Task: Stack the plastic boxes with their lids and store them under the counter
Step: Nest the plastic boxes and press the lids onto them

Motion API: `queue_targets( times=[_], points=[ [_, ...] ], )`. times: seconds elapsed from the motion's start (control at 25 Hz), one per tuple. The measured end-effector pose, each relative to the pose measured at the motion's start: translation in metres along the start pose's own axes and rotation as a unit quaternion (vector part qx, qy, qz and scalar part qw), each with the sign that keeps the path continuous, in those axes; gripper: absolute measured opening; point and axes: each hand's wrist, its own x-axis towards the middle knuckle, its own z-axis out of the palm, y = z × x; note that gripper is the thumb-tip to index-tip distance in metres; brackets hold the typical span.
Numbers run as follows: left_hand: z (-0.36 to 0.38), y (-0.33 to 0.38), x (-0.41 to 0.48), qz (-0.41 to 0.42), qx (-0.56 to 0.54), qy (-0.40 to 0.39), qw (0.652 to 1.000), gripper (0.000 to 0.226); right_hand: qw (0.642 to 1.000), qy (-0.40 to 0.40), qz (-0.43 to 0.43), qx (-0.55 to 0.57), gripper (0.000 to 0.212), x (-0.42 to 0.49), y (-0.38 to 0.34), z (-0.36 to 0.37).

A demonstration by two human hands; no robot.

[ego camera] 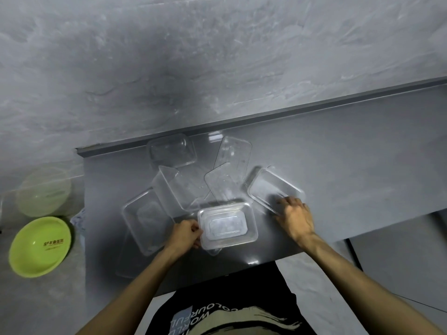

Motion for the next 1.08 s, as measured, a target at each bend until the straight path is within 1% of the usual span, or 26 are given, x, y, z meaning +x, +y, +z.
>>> queue_targets(
  times=[0.08, 0.12, 0.16, 0.2, 0.24, 0.28, 0.32, 0.36, 0.4, 0.44, 0.48, 0.52, 0.56, 0.6, 0.68, 0.76, 0.84, 0.92, 1.0, 1.08],
  points=[
    [0.000, 0.006, -0.002, 0.006, -0.008, -0.002, 1.000, 0.013, 0.998, -0.027, 0.009, -0.049, 0.028, 0.003, 0.004, 0.005],
    [-0.001, 0.009, -0.003, 0.006, -0.016, -0.006, 1.000, 0.010, 0.999, -0.009, 0.016, -0.041, 0.026, 0.004, 0.003, 0.005],
    [-0.002, 0.011, -0.006, 0.006, -0.026, -0.009, 1.000, 0.008, 0.999, 0.023, 0.028, -0.008, 0.024, 0.004, 0.004, 0.004],
    [-0.005, 0.014, -0.009, 0.006, -0.031, -0.011, 0.999, 0.007, 0.995, 0.067, 0.042, 0.053, 0.022, 0.004, 0.004, 0.002],
    [-0.008, 0.017, -0.013, 0.011, -0.022, -0.008, 1.000, 0.009, 0.983, 0.109, 0.054, 0.138, 0.020, 0.002, 0.004, -0.002],
    [-0.010, 0.021, -0.016, 0.019, 0.011, 0.002, 1.000, 0.013, 0.956, 0.135, 0.069, 0.252, 0.017, 0.000, 0.003, -0.006],
    [-0.014, 0.024, -0.019, 0.031, 0.059, 0.019, 0.998, 0.017, 0.914, 0.135, 0.078, 0.375, 0.014, -0.002, -0.001, -0.011],
    [-0.017, 0.030, -0.023, 0.048, 0.090, 0.042, 0.994, 0.021, 0.876, 0.114, 0.072, 0.463, 0.012, -0.004, -0.006, -0.018],
    [-0.019, 0.039, -0.028, 0.063, 0.081, 0.061, 0.993, 0.023, 0.858, 0.090, 0.042, 0.504, 0.012, -0.006, -0.011, -0.023],
    [-0.022, 0.050, -0.033, 0.069, 0.017, 0.071, 0.995, 0.024, 0.868, 0.066, -0.005, 0.492, 0.012, -0.010, -0.015, -0.026],
    [-0.024, 0.062, -0.037, 0.063, -0.085, 0.072, 0.992, 0.024, 0.894, 0.050, -0.060, 0.442, 0.012, -0.014, -0.018, -0.027],
    [-0.027, 0.072, -0.039, 0.046, -0.186, 0.062, 0.980, 0.024, 0.917, 0.044, -0.117, 0.378, 0.012, -0.018, -0.022, -0.027],
    [-0.030, 0.081, -0.040, 0.032, -0.256, 0.053, 0.965, 0.024, 0.928, 0.044, -0.170, 0.329, 0.013, -0.022, -0.027, -0.024],
    [-0.032, 0.086, -0.040, 0.025, -0.272, 0.047, 0.961, 0.025, 0.929, 0.041, -0.212, 0.301, 0.014, -0.026, -0.032, -0.021],
    [-0.033, 0.090, -0.040, 0.017, -0.227, 0.038, 0.973, 0.024, 0.924, 0.028, -0.252, 0.287, 0.015, -0.034, -0.042, -0.016],
    [-0.030, 0.087, -0.042, 0.004, -0.170, 0.036, 0.985, 0.016, 0.925, 0.019, -0.261, 0.277, 0.015, -0.038, -0.048, -0.010],
    [-0.027, 0.080, -0.044, 0.009, -0.130, 0.040, 0.991, 0.013, 0.931, 0.011, -0.263, 0.253, 0.017, -0.042, -0.047, -0.007],
    [-0.024, 0.071, -0.045, 0.024, -0.118, 0.044, 0.992, 0.015, 0.938, -0.012, -0.242, 0.248, 0.025, -0.047, -0.045, -0.005],
    [-0.022, 0.059, -0.044, 0.029, -0.120, 0.040, 0.992, 0.015, 0.938, -0.037, -0.208, 0.276, 0.029, -0.051, -0.045, -0.005],
    [-0.020, 0.047, -0.039, 0.014, -0.108, 0.039, 0.993, 0.013, 0.938, -0.029, -0.172, 0.299, 0.019, -0.050, -0.047, -0.001]
  ],
)
